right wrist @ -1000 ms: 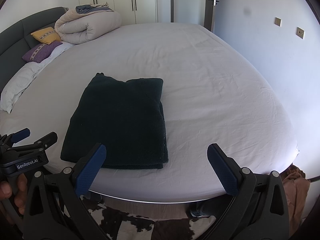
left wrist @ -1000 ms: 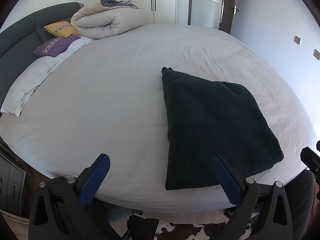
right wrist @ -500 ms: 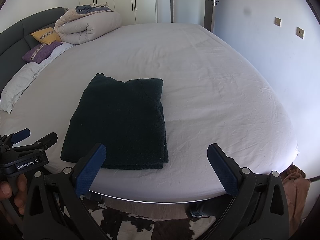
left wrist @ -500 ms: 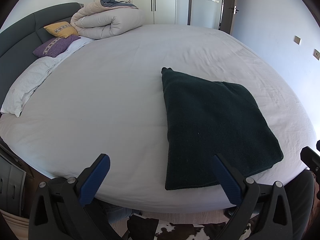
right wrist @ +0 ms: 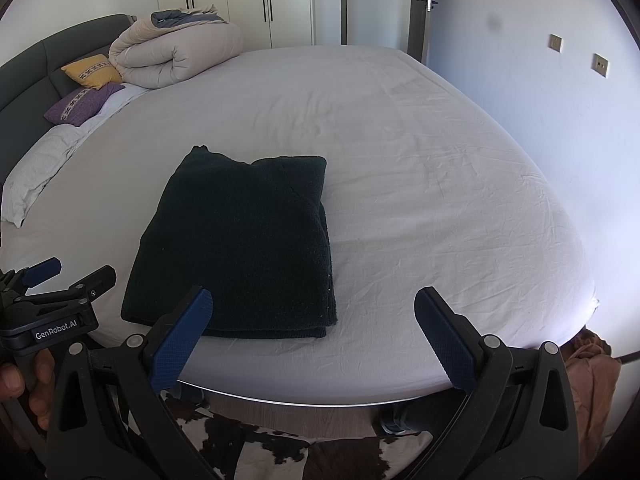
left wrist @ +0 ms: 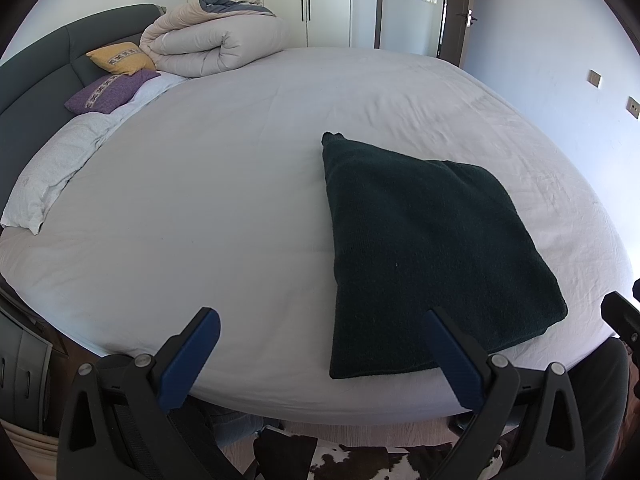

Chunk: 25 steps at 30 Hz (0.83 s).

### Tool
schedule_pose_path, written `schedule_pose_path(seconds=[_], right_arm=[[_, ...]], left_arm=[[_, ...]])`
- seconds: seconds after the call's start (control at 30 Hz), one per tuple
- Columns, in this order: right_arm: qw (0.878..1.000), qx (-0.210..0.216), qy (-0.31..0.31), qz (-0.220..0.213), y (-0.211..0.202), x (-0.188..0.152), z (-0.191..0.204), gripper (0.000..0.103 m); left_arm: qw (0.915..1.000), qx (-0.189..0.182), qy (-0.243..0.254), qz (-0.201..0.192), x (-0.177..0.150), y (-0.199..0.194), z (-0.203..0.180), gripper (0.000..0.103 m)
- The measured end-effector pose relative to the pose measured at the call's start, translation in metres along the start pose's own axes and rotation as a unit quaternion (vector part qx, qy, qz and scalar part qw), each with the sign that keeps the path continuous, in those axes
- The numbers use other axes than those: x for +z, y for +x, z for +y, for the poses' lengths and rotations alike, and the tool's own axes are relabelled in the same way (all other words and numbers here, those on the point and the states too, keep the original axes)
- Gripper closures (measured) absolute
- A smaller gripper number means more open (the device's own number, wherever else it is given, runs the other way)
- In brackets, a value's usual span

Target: Fold small clothes

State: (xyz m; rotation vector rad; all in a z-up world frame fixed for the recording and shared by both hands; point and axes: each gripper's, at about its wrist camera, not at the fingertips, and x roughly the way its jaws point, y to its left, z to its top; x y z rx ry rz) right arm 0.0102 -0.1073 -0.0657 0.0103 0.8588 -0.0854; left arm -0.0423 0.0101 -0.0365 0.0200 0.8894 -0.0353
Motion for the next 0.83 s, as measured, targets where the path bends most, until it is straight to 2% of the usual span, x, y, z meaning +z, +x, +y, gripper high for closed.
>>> schedule_pose_path(seconds=[0.63, 0.83], right_arm=[[1.000, 0.000, 0.000, 0.001, -0.0001, -0.0001, 0.0014, 0.000], [1.000, 0.001, 0.001, 0.002, 0.0003, -0.0006, 0.0022, 0.000]], left_arm=[[1.0000, -0.001, 0.000, 0.002, -0.0006, 0.0025, 0.0025, 0.000], [1.0000, -0.003, 0.000, -0.009, -0.0012, -0.0001, 0.0052, 0.000]])
